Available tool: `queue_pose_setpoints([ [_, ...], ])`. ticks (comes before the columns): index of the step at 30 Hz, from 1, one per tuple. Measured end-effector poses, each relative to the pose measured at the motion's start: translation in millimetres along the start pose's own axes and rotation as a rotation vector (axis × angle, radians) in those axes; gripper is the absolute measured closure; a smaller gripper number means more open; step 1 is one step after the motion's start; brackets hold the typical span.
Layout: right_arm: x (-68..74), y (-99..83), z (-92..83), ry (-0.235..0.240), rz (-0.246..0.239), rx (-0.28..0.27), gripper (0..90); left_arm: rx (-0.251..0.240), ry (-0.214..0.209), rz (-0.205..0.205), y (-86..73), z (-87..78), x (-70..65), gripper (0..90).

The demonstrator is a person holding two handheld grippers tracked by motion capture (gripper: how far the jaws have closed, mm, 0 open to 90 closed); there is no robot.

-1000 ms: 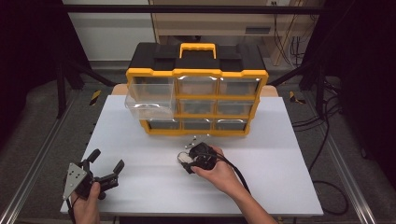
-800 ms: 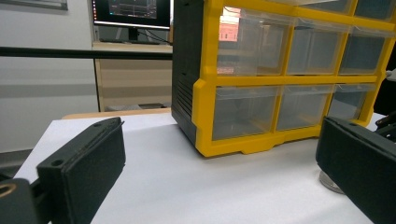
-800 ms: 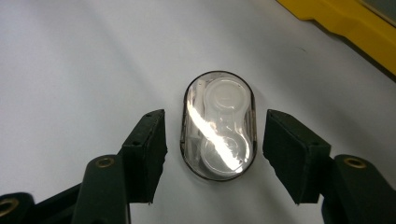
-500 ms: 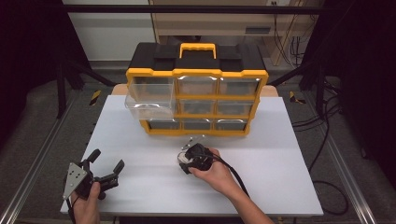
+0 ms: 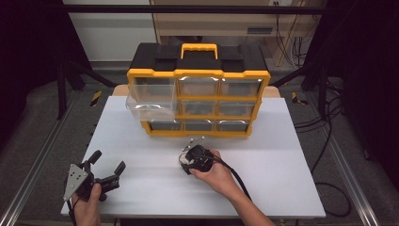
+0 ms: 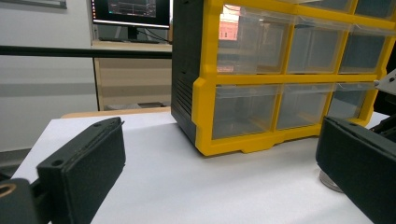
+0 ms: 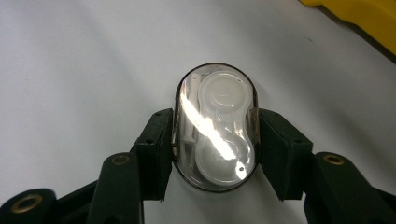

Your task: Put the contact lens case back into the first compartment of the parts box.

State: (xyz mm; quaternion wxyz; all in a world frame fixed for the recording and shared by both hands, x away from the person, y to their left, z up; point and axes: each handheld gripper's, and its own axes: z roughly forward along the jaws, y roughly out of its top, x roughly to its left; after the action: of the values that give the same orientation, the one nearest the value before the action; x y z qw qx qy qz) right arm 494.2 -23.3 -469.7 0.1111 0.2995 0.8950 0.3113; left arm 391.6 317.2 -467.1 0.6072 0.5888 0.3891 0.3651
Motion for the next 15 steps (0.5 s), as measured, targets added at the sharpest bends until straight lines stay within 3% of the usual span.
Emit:
queue_pose_setpoints([
  [15,0.2,0.6,-6.1,-0.017,-0.027,-0.014,49.1,-0.004,0.006,-0.001,0.4,-1.5,2.9,1.0],
])
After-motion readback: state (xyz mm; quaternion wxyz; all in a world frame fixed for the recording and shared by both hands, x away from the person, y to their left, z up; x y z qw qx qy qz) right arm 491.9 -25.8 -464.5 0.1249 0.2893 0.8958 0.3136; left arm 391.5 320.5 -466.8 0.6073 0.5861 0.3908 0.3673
